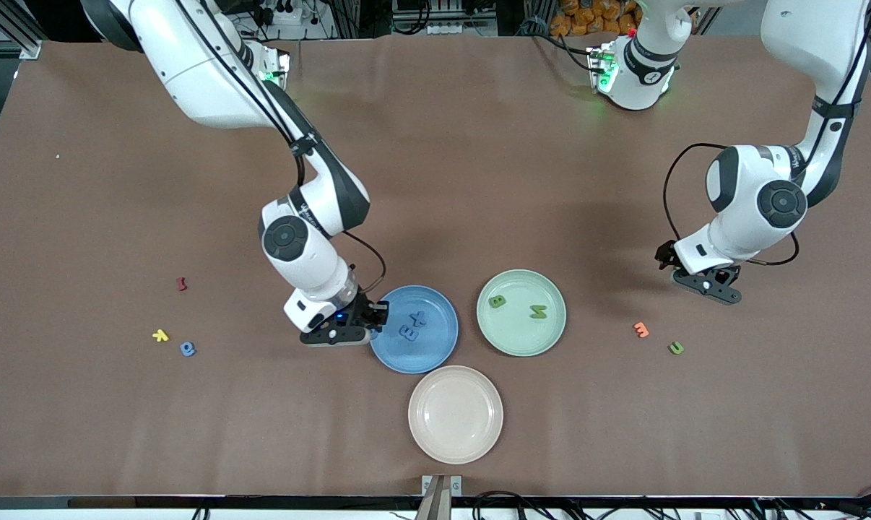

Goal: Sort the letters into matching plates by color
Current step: 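Carry blue G over the blue plate and open the right gripper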

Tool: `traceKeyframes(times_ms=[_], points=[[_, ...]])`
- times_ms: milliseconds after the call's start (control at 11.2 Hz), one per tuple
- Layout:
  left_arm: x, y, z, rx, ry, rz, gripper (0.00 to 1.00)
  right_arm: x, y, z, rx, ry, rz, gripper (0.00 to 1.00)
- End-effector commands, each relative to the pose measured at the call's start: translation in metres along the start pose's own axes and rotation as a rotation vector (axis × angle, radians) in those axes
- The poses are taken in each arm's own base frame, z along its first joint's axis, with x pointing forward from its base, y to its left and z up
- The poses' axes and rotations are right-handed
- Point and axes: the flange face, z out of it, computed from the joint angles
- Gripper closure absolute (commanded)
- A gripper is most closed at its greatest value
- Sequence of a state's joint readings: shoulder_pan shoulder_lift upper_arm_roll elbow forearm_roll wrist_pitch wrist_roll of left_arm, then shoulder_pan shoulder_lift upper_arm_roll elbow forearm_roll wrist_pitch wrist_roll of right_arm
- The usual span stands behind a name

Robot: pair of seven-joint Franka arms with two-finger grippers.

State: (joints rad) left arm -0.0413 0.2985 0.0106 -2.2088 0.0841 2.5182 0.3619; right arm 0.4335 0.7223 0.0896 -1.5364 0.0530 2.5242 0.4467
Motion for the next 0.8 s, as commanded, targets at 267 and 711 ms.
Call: traceKeyframes(times_ms=[267, 711], points=[[-0.024, -0.011, 0.027, 0.011, 0.038, 0.124, 0.11, -0.010, -0.044, 0.023, 0.029, -0.003, -0.024, 0.27], [-0.045, -0.018, 0.050, 0.023, 0.039, 0.197, 0.18, 0.002, -0.020, 0.018, 0.011, -0.011, -0.097, 0.00]])
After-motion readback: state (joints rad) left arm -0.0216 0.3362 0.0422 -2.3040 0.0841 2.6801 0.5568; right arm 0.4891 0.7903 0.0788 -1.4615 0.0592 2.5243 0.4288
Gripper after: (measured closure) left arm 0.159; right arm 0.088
